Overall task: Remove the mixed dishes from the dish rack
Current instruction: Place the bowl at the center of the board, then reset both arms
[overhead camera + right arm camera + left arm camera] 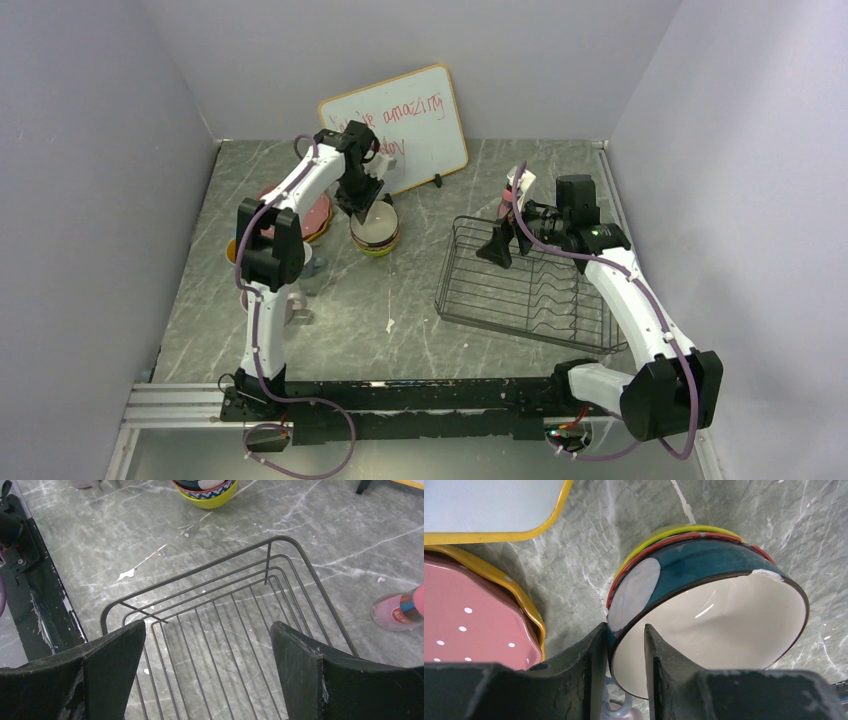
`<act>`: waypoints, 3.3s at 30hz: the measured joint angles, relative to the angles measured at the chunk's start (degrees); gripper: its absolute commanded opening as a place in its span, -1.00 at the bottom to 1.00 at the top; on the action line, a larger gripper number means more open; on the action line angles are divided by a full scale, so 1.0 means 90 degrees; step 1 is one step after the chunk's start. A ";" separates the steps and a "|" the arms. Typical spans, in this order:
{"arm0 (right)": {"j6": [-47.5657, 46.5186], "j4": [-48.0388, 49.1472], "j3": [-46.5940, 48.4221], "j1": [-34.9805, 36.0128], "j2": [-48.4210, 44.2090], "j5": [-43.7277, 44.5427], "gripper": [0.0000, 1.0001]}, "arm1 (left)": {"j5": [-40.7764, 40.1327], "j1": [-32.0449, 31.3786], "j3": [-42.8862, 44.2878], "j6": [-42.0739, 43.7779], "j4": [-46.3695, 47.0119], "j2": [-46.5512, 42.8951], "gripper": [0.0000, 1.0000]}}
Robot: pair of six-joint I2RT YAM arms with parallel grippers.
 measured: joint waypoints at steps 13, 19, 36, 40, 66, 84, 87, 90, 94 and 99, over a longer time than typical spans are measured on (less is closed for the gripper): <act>-0.0068 -0.0032 0.0000 0.0000 0.0039 -0.0010 0.98 | -0.0265 -0.0104 0.0027 0.0044 -0.0044 -0.0019 0.41; -0.0070 -0.0063 0.0000 0.0000 0.0049 -0.0005 0.98 | -0.0282 -0.0104 0.0022 0.0041 -0.0039 -0.0342 0.51; 0.0498 0.0138 0.0250 0.0000 -0.0119 0.1717 0.98 | 0.0391 0.1047 -0.2992 -0.0199 0.2348 -0.3997 0.89; 0.0590 0.0080 0.0767 0.0000 -0.0107 0.2353 0.98 | 0.0503 0.1265 -0.3711 -0.0355 0.3055 -0.4738 0.89; 0.1202 0.1780 -0.0306 -0.0056 -0.1870 0.3832 0.98 | 0.1326 0.2691 -0.5846 -0.1739 0.4947 -0.7793 0.89; 0.1224 0.1938 -0.1146 -0.0401 -0.3019 0.4146 0.98 | 0.1489 0.2715 -0.5792 -0.1258 0.4605 -0.8811 0.89; 0.1224 0.1940 -0.1146 -0.0457 -0.3055 0.4187 0.98 | 0.1506 0.2776 -0.5957 -0.1115 0.4580 -0.8939 0.89; 0.1224 0.1940 -0.1146 -0.0508 -0.3055 0.4289 0.98 | 0.1564 0.2854 -0.6137 -0.1047 0.4544 -0.9012 0.89; 0.1222 0.1940 -0.1146 -0.0561 -0.3055 0.4413 0.98 | 0.1637 0.2951 -0.6312 -0.1003 0.4546 -0.9022 0.89; 0.1219 0.1940 -0.1146 -0.0617 -0.3048 0.4580 0.98 | 0.1751 0.3007 -0.6445 -0.0993 0.4546 -0.9027 0.89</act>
